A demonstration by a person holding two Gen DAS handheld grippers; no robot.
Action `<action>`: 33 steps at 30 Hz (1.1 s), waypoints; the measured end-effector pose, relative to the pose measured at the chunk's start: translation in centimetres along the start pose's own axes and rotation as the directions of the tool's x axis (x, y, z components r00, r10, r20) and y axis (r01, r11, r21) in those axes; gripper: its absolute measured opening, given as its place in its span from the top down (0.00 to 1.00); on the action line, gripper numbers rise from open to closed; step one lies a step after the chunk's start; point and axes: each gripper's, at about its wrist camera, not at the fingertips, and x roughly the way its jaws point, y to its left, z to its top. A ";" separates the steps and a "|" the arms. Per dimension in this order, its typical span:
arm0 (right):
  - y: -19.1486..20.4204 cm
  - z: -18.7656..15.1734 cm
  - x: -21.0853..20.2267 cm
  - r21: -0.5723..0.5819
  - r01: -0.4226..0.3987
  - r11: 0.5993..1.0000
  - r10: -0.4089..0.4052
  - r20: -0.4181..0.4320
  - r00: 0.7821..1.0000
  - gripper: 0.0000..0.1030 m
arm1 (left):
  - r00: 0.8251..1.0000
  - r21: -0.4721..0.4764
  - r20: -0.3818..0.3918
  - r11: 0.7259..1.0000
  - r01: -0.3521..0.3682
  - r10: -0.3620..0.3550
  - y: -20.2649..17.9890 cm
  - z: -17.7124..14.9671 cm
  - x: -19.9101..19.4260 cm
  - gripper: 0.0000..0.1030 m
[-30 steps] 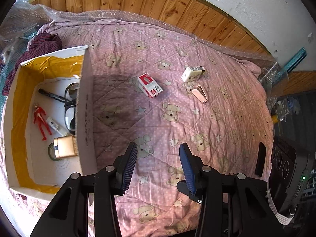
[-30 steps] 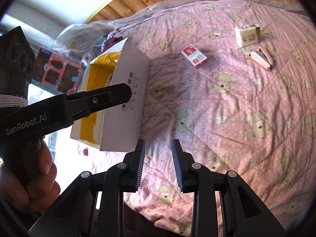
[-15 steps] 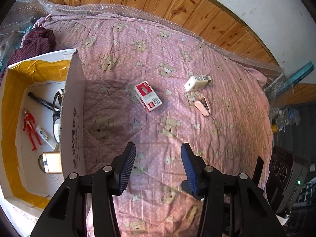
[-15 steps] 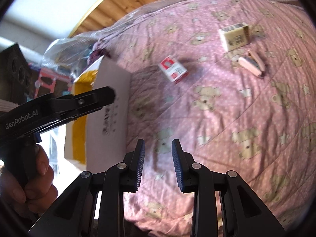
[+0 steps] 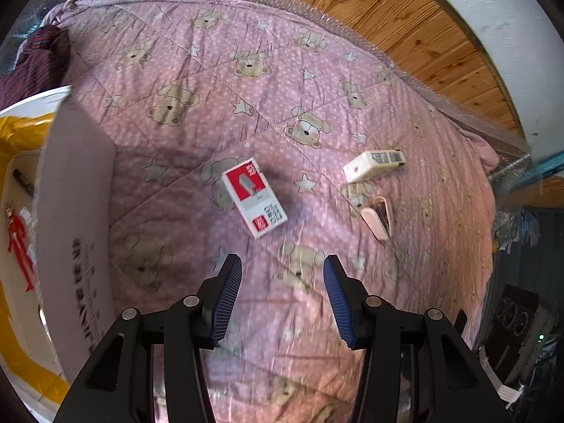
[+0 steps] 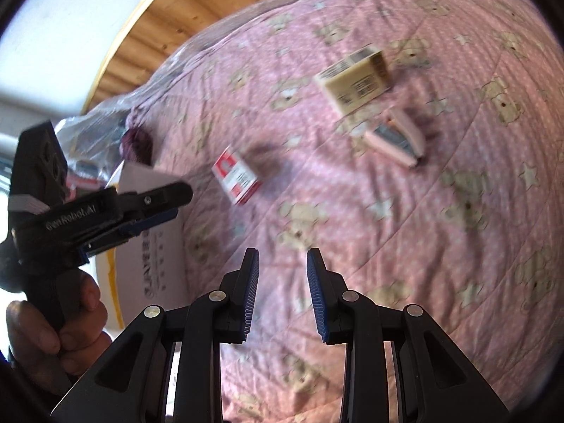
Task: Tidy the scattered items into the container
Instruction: 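Grasp the red-and-white box with the left tool while the right tool grasps the pink stapler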
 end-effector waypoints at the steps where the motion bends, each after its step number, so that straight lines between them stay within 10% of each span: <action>1: -0.6 0.6 0.0 0.010 0.007 1.000 -0.007 0.006 1.000 0.70 | 1.000 -0.003 -0.004 1.000 -0.006 0.006 0.0 0.4 0.5 0.51; 15: -6.8 7.7 2.5 0.020 0.235 0.972 -0.235 0.095 0.967 0.70 | 0.995 -0.054 -0.076 0.996 -0.067 0.062 1.5 2.7 5.4 0.51; 21: -3.1 4.6 4.0 -0.137 0.126 0.982 -0.123 0.033 0.992 0.72 | 0.990 -0.068 -0.108 0.993 -0.096 0.088 2.9 1.8 6.2 0.51; 30: -8.7 6.9 2.8 0.067 0.302 0.951 -0.309 0.182 0.934 0.71 | 0.994 -0.038 -0.079 0.996 -0.082 0.079 1.8 2.0 5.6 0.51; 33: -8.1 6.9 3.1 0.018 0.229 0.973 -0.229 0.160 0.960 0.71 | 0.993 -0.016 -0.063 0.995 -0.097 0.096 1.3 2.4 5.8 0.48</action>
